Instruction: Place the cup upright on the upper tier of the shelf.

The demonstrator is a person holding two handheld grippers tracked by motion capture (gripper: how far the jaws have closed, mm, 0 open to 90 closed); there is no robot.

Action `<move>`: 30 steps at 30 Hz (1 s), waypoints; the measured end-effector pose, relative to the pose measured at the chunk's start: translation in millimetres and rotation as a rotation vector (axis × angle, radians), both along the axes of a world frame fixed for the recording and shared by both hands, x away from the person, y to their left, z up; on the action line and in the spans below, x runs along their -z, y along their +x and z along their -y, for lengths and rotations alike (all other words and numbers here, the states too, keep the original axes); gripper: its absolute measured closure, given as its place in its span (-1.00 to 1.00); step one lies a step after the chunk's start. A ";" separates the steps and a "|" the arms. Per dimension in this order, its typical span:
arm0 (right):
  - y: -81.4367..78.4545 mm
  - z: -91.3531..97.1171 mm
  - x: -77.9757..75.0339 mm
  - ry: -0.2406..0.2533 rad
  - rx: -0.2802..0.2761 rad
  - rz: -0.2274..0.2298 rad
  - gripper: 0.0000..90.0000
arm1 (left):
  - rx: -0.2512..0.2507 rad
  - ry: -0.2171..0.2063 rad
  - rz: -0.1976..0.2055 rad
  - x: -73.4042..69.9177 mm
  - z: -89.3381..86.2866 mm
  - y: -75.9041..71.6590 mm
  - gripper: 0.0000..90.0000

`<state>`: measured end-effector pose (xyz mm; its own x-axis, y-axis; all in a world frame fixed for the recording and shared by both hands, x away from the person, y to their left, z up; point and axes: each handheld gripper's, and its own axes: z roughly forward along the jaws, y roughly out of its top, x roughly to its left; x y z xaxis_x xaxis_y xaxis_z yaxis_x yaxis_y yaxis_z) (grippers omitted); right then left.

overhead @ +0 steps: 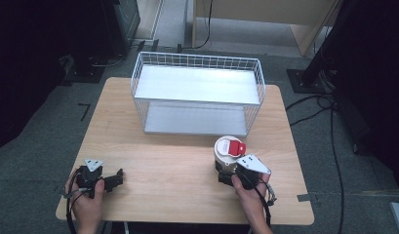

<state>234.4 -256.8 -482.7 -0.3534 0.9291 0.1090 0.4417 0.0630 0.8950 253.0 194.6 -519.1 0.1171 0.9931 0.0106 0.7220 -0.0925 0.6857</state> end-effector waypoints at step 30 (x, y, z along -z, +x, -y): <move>6.3 -14.3 4.6 0.023 0.103 0.184 -0.84 | 0.004 0.000 0.000 0.0 0.3 0.0 -1.00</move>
<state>240.7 -242.4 -487.3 -0.2723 0.9594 0.0730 0.2734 0.0044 0.9619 253.0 194.3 -519.1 0.1214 0.9926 0.0105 0.7216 -0.0955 0.6857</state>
